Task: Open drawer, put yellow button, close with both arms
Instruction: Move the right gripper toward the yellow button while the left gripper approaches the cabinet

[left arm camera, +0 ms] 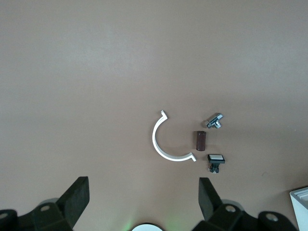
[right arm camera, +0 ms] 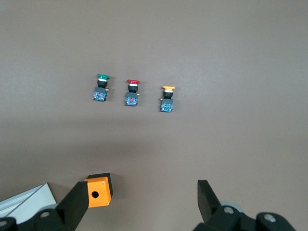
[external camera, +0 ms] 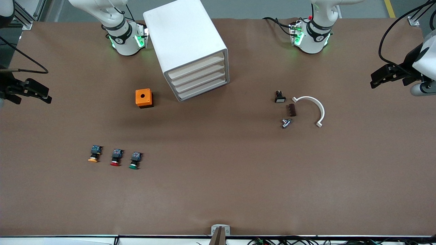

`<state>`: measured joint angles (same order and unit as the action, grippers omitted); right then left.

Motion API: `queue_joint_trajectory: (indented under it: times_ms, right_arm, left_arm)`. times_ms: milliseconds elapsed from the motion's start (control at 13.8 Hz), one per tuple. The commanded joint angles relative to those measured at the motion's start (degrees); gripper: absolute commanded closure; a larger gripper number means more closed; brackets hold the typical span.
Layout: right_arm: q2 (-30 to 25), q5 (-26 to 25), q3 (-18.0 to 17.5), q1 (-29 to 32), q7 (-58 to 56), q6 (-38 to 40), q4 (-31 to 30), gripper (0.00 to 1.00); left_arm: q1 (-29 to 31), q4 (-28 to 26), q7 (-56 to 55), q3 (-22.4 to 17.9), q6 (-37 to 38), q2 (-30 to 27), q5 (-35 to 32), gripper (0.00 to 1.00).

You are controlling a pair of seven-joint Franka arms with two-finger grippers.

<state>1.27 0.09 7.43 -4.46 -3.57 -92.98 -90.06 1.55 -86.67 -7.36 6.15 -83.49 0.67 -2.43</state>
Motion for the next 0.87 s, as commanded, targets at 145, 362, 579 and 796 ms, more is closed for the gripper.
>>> queue_joint_trajectory:
  times_ms: [145,362,579,796]
  right_arm:
    - [-1.0,-0.5,-0.4,0.5,0.8,-1.7,-1.1,0.0]
    - [0.0,-0.4,-0.5,0.8,0.6,-3.0,-0.6,0.0]
    - [2.4,-0.2,-0.5,2.3,-0.1,-6.0,-0.6,0.0]
    - [5.5,-0.3,-0.5,2.5,-1.2,-8.4,-0.8,0.0]
  left_arm:
    - [0.4,1.4,0.3,-0.3,0.7,1.2,0.1,0.0]
    - [0.3,1.4,-0.1,-0.3,0.3,2.9,0.7,0.0]
    - [-2.2,1.4,-1.9,0.6,-0.1,6.1,0.3,0.0]
    - [-4.0,1.4,-9.6,1.5,-0.3,9.7,1.5,0.0]
